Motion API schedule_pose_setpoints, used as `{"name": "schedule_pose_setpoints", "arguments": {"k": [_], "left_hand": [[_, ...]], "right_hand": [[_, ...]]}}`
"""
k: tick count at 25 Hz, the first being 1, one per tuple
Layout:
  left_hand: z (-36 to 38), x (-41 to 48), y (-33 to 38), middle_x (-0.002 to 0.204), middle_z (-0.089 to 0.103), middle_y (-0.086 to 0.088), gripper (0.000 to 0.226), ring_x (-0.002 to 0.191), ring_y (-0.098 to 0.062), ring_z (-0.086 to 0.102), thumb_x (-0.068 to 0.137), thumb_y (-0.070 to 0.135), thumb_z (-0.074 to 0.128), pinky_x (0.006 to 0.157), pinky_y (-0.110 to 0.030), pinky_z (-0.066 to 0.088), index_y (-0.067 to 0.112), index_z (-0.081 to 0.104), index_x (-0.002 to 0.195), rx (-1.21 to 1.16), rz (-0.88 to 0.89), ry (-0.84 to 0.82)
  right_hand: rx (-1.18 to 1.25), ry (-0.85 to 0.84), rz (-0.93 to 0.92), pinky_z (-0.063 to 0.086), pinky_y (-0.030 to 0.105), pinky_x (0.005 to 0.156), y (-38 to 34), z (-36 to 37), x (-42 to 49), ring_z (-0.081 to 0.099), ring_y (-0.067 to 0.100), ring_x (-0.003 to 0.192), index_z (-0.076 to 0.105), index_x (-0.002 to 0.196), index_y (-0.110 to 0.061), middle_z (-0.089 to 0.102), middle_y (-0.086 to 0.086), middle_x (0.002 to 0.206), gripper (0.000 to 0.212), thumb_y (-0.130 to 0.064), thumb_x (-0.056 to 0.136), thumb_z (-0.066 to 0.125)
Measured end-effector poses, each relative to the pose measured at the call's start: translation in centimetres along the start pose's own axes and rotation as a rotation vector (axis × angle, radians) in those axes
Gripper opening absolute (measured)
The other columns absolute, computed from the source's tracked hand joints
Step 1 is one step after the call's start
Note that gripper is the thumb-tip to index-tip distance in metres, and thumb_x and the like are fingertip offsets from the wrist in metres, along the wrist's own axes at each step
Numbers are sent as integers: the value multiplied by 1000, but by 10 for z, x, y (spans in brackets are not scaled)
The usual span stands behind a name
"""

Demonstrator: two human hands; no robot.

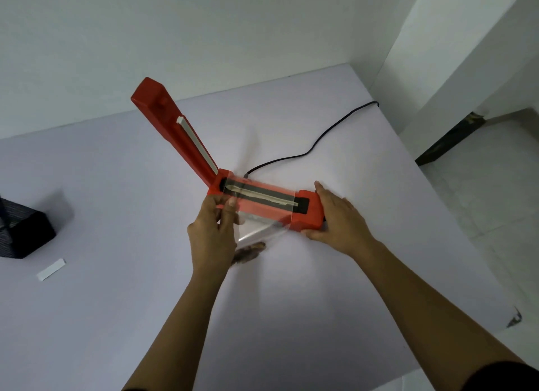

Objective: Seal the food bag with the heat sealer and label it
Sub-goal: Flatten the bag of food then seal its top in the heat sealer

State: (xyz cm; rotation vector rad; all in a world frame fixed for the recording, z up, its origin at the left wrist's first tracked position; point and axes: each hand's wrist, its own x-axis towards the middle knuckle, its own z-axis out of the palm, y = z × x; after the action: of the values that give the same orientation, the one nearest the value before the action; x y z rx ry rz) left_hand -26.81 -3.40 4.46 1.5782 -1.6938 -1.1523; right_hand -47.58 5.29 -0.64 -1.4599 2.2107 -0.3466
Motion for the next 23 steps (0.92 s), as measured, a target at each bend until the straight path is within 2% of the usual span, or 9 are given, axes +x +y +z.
{"name": "schedule_pose_setpoints", "arguments": {"k": [3, 5, 8, 9, 11, 13, 17, 21, 23], "left_hand": [[-10, -1, 2, 74, 66, 4, 16, 57, -13, 57, 97, 31, 45, 43, -15, 46, 18, 54, 99, -68, -84, -21], [-19, -4, 2, 74, 67, 3, 17, 51, -10, 53, 98, 31, 44, 39, -12, 42, 17, 55, 97, -103, -106, -7], [-35, -9, -3, 72, 67, 4, 17, 43, -6, 50, 97, 32, 44, 39, -14, 42, 19, 55, 97, -144, -143, 32], [-40, -11, -5, 71, 68, 5, 17, 43, -6, 50, 98, 31, 44, 39, -14, 42, 19, 55, 97, -148, -149, 44], [-49, -17, -10, 71, 67, 4, 17, 47, -9, 51, 98, 31, 44, 39, -14, 42, 19, 55, 98, -134, -162, 54], [-61, -24, -17, 73, 68, 4, 17, 52, -11, 52, 98, 30, 43, 40, -14, 43, 19, 55, 100, -118, -184, 72], [-87, -38, -44, 73, 68, 3, 18, 48, -12, 52, 98, 32, 44, 41, -17, 43, 18, 56, 98, -114, -246, 180], [-93, -44, -82, 75, 68, -1, 19, 52, -17, 53, 97, 31, 45, 47, -24, 43, 15, 55, 96, -121, -357, 231], [-88, -41, -105, 73, 68, -1, 20, 51, -18, 54, 97, 31, 46, 48, -28, 46, 13, 55, 94, -93, -405, 223]], "right_hand": [[-52, -3, 11, 8, 42, 115, -2, -5, -2, 8, 26, 144, -10, 146, -16, 7, 9, 157, 121, -57, 67, 71], [39, 96, -2, 7, 37, 114, -11, -6, -12, 2, 23, 144, -10, 146, -15, 1, 8, 158, 120, -52, 68, 74], [342, 296, -188, 28, 19, 107, -33, 10, -43, 32, 6, 132, 27, 141, -23, 37, -1, 142, 80, -30, 75, 72], [432, 244, -232, 31, 10, 102, -45, 17, -53, 37, -3, 124, 36, 133, -31, 44, -12, 134, 66, -29, 76, 69], [549, 4, -230, 32, 1, 92, -71, 32, -65, 41, -12, 117, 40, 122, -43, 44, -28, 124, 50, -35, 81, 67], [617, -188, -202, 33, -3, 87, -95, 48, -68, 42, -18, 113, 45, 121, -40, 47, -33, 119, 43, -37, 84, 65], [720, -294, -171, 44, 7, 84, -127, 82, -71, 59, -7, 100, 59, 98, -35, 66, -18, 101, 14, -27, 87, 63], [702, -432, -48, 52, 20, 77, -134, 115, -91, 66, 4, 83, 60, 84, -32, 70, -8, 87, 10, -23, 87, 63], [660, -451, 2, 50, 17, 70, -133, 127, -99, 65, 2, 73, 59, 79, -31, 69, -7, 78, 13, -22, 87, 64]]}}
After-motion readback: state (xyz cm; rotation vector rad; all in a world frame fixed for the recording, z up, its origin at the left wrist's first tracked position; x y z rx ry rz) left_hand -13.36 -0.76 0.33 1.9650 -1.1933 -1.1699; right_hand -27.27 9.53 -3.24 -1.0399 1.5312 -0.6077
